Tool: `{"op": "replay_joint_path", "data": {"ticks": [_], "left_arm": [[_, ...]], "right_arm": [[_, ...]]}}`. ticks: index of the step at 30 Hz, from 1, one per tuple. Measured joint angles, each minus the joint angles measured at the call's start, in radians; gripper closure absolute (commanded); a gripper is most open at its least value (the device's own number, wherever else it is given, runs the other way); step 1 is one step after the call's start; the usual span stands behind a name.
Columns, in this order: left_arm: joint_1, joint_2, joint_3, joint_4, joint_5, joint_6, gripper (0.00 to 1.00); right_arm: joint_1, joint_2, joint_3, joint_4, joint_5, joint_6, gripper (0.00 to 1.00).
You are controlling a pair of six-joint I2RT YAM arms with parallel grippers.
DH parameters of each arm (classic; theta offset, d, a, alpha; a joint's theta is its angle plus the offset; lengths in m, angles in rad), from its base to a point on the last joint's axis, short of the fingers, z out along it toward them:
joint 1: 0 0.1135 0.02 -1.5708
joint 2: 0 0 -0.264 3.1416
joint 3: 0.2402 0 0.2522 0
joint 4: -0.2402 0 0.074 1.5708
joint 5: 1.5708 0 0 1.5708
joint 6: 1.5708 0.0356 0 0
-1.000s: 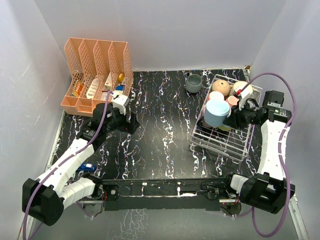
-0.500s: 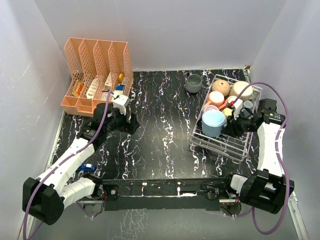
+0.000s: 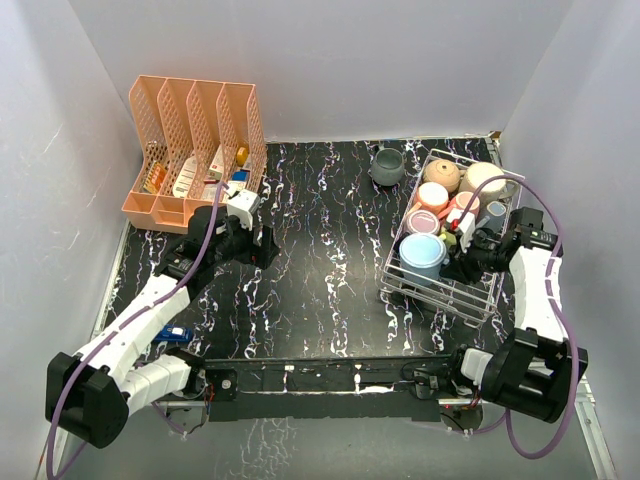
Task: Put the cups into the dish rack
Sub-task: Turn the cup upside down in the dish rack.
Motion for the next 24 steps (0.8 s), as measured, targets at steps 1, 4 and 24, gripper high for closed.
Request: {"op": "replay_joint_path", "data": {"ticks": [1,4,24], "left_arm": [[0.0,0.001,0.0,0.0,-0.001,0.0,0.13],[0.0,0.003,0.0,-0.002,-0.003,0.001,0.13],[0.0,0.022,0.0,-0.01,-0.01,0.007,0.13]], "right_arm": [[0.0,0.008,-0.005,0.002,0.0,-0.018,0.92],[0.0,0.03,-0.034,0.027,0.0,-0.065,0.92],[-0.003,0.055,-0.175,0.183,-0.087,-0.222,0.55]]}}
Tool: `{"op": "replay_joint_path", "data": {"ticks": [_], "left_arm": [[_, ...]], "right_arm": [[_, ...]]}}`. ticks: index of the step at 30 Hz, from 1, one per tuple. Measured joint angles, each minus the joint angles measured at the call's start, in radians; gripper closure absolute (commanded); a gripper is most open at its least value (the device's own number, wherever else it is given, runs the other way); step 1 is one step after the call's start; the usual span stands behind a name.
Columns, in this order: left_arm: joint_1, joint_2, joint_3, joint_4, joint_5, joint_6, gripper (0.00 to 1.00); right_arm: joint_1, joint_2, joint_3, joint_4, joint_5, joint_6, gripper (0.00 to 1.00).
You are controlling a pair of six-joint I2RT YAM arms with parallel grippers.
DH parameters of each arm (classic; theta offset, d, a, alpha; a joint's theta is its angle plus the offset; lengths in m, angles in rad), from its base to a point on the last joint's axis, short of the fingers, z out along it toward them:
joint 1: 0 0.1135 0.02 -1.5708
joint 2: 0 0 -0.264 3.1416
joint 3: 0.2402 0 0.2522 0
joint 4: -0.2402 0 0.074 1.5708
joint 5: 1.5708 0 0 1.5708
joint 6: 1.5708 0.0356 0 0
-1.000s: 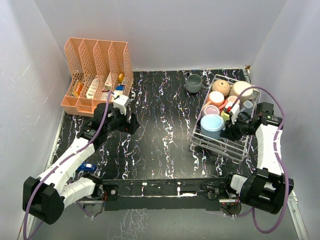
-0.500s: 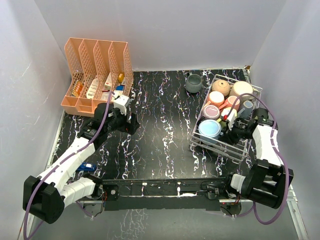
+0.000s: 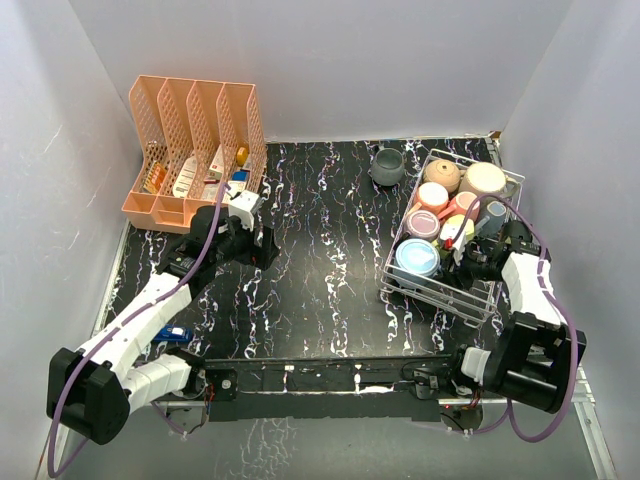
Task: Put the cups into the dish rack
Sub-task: Turn the cup upside down in the dish rack.
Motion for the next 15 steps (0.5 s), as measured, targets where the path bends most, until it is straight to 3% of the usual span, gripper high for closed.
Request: {"op": "replay_joint_path", "data": {"ticks": [15], "left_arm": [[0.0,-0.011,-0.019,0.013,0.003,0.0,0.13]], "right_arm": [[0.001,-0.039,0.153,-0.129,0.039,0.006,0.3]]}}
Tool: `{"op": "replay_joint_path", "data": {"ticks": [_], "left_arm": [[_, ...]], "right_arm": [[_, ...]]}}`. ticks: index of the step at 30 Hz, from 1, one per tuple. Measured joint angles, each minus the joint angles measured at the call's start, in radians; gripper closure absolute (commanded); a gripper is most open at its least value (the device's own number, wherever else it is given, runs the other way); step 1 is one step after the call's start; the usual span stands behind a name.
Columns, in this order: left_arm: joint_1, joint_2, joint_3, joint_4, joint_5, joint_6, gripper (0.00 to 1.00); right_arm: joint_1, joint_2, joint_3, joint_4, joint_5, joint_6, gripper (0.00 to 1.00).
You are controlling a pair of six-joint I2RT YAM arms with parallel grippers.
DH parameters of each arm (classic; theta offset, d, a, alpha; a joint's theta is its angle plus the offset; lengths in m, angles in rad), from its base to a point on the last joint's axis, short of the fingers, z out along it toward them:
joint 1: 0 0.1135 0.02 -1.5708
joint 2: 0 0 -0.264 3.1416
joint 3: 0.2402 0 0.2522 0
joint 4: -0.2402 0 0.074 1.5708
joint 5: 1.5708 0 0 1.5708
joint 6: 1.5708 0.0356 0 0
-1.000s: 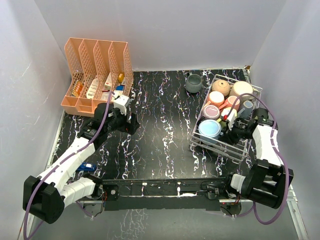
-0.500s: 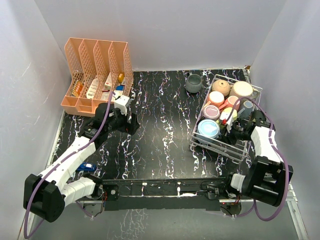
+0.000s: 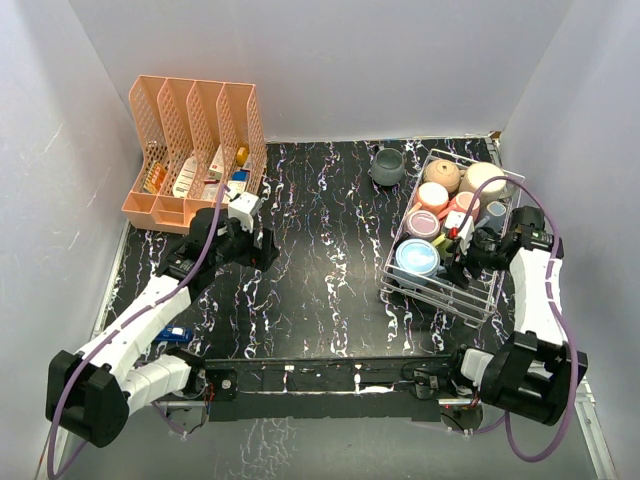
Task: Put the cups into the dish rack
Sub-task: Turn the cup upside down in the dish rack.
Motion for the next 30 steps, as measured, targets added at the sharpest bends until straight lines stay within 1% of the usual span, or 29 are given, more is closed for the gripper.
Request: {"op": "replay_joint_path", "data": {"ticks": [4,10,15,19,21,24,30], "left_arm": [[0.0,-0.016,-0.006,0.009,0.006,0.0,0.13],[0.0,-0.027,-0.011,0.014,0.01,0.0,0.13],[0.0,-0.035,-0.011,0.015,0.012,0.0,0.12],[0.0,-0.046,-0.012,0.015,0.012,0.0,0.12],[0.0,-0.049,-0.012,0.015,0.012,0.0,0.12],[0.0,-0.05,-0.012,0.016,0.012,0.0,0.12],[0.0,-0.056,-0.013,0.016,0.008,0.0,0.12]], "right_arm": [[0.0,-0.04,0.046,-0.039,-0.013,0.005,0.25],[0.0,-0.05,0.144,-0.074,-0.083,0.032,0.18],[0.001,-0.035,0.239,-0.084,-0.159,0.083,0.15],[0.027,0.01,0.315,-0.068,-0.212,0.166,0.15],[0.061,0.037,0.343,-0.038,-0.22,0.222,0.15],[0.142,0.073,0.378,0.044,-0.201,0.352,0.15],[0.373,0.169,0.468,0.235,-0.031,0.619,0.15]]}}
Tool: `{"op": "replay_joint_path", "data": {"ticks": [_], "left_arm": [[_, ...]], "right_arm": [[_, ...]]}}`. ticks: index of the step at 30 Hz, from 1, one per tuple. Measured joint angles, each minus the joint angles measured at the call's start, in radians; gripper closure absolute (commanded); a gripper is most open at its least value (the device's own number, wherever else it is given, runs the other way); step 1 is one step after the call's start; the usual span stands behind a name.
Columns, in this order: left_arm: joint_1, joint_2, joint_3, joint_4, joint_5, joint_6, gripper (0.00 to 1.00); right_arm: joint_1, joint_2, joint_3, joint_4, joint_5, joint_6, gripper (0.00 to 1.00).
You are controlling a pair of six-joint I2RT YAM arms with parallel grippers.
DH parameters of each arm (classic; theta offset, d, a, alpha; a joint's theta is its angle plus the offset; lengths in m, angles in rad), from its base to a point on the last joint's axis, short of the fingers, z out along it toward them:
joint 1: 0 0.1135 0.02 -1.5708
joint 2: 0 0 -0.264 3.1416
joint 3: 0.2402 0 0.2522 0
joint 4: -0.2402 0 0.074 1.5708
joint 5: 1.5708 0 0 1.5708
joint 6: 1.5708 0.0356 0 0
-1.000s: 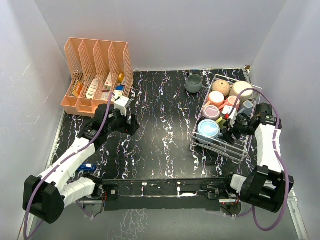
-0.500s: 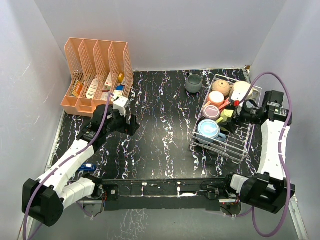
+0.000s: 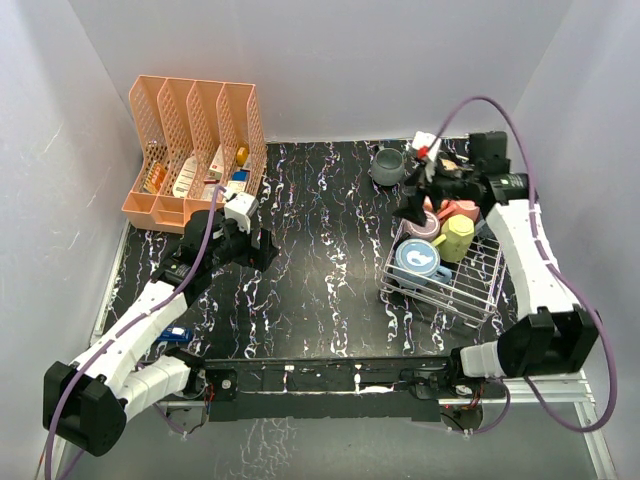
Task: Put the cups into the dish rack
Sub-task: Turn the cup upside down in the dish rack.
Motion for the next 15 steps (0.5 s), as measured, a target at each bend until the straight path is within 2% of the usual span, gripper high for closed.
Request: {"op": "replay_joint_path", "data": {"ticks": [5,15], "left_arm": [[0.0,-0.002,0.0,0.0,-0.004,0.005,0.12],[0.0,-0.001,0.0,0.0,-0.015,0.011,0.12]], "right_arm": [[0.118,0.157,0.136,0.081,0.15,0.132,0.16],[0.219,0.472,0.359,0.132,0.473,0.286,0.16]]}}
